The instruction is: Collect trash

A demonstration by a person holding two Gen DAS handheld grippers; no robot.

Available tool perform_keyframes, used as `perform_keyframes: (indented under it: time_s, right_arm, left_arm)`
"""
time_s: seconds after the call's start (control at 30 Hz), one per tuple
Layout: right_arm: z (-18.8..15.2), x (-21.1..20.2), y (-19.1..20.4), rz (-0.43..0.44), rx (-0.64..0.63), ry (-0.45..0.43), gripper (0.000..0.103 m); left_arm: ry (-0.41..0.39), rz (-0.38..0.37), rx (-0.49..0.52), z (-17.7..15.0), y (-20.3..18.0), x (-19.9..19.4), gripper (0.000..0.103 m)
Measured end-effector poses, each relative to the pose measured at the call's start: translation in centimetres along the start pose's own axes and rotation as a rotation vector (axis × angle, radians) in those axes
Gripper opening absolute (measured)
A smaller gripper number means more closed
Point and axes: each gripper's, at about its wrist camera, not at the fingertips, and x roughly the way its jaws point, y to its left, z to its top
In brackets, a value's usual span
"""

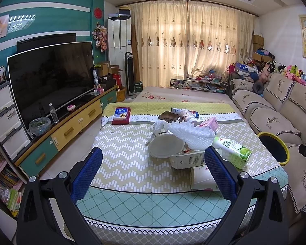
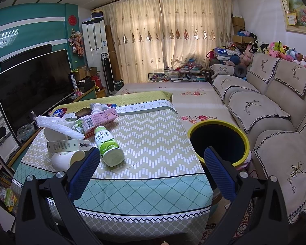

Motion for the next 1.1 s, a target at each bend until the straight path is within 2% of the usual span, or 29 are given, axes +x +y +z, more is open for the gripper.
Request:
perform_keyframes:
  time_s: [0.77, 1.1]
  right_arm:
    - [-0.4, 1.0, 0.6, 0.007, 0.001, 0.024, 0.097]
    - [-0.7, 3.0, 1.5, 0.086, -0.038, 0.073, 0.097]
  left_arm:
    - [0.008, 0.011, 0.008, 0.2, -0.1, 0.5, 0.098]
    - [0.021, 0.011, 0.012, -0.1, -0.3, 1.2, 0.098]
